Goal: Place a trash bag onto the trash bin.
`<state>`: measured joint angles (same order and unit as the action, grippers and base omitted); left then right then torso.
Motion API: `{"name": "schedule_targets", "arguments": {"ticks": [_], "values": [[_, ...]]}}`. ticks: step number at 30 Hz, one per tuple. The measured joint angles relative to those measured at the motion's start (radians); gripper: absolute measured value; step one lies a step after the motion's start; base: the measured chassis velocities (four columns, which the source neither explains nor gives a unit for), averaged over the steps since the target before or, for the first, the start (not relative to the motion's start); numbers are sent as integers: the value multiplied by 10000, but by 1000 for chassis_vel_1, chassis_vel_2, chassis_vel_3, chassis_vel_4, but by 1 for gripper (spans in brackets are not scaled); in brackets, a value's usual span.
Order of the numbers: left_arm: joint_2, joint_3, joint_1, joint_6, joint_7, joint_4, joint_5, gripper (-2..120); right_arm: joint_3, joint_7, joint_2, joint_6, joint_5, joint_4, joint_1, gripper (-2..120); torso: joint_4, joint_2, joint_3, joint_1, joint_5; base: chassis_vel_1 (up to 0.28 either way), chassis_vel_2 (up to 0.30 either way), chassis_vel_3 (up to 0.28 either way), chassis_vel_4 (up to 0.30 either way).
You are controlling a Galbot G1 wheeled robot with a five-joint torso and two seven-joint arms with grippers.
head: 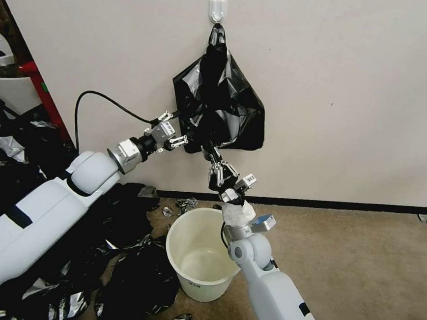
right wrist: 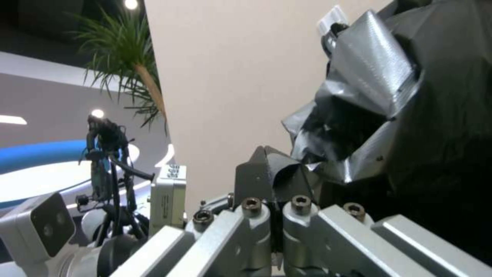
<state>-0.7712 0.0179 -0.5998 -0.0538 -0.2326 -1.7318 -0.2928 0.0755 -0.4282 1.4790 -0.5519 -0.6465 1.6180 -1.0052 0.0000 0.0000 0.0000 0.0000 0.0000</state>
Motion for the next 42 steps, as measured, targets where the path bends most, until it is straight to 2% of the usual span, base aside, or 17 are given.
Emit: {"name": "schedule_targets", "arguments": {"ticks": [1,4,6,8,9,11,15,16,19,22,23,25,26,30,32,34,42], "values": [[-67,-2,2,113,34,-24,-259,32,-49,169,-26,8,-2,63,-4,0,0,0,0,0,0,0,0,0,0],[-166,-6,2,236,141,-53,-679,21,-151,624,-88,65,77,191,-102,0,0,0,0,0,0,0,0,0,0],[-193,-10,-3,266,182,-65,-804,17,-188,822,-116,105,138,253,-154,0,0,0,0,0,0,0,0,0,0],[-290,-38,-71,339,349,-112,-1243,7,-225,1346,-205,197,515,489,-363,9,0,0,0,0,0,0,0,0,0],[-290,-38,-71,339,349,-112,-1243,7,-225,1346,-205,197,515,489,-363,9,0,0,0,0,0,0,0,0,0],[-347,-72,-157,364,535,-214,-1692,0,-57,1647,-372,185,1321,753,-623,20,1,0,-1,0,1,0,0,0,0],[-363,-118,-263,357,681,-363,-2085,0,376,1693,-724,-105,2310,1255,-1009,32,-1,0,0,0,2,0,0,0,0],[-381,-147,-325,325,759,-417,-2196,0,564,1750,-888,-198,2559,1535,-1106,39,-2,0,-1,0,1,0,0,0,0],[-419,-168,-411,245,848,-456,-2289,0,787,2356,-1178,-162,2869,1926,-1079,45,-1,0,0,-1,1,0,0,0,0],[-532,-177,-546,114,912,-458,-2314,0,862,3963,-1703,704,3570,2176,-493,61,-2,0,0,0,2,0,0,0,0],[-532,-177,-546,114,912,-458,-2314,0,862,3963,-1703,704,3570,2176,-493,61,-2,0,0,0,2,0,0,0,0],[-603,-178,-618,91,930,-459,-2308,0,651,4720,-2117,1561,4287,2020,176,70,0,0,0,0,0,0,0,0,0],[-603,-178,-618,91,930,-459,-2308,0,651,4720,-2117,1561,4287,2020,176,70,0,0,0,0,0,0,0,0,0],[-694,-171,-640,88,982,-552,-2301,0,63,5149,-2859,2867,5666,1681,1272,91,0,0,1,0,1,0,0,0,0],[-702,-167,-642,89,987,-563,-2300,0,-1,5170,-2932,3004,5751,1671,1360,92,0,0,1,0,1,0,0,0,0],[-720,-168,-679,89,1006,-622,-2298,0,-274,5228,-3182,3717,6112,1638,1755,99,0,0,1,0,1,0,0,0,0],[-769,-257,-876,96,1034,-762,-2293,0,-376,5364,-3266,5408,7079,1587,2106,100,0,-1,1,0,0,0,0,0,0]]}}
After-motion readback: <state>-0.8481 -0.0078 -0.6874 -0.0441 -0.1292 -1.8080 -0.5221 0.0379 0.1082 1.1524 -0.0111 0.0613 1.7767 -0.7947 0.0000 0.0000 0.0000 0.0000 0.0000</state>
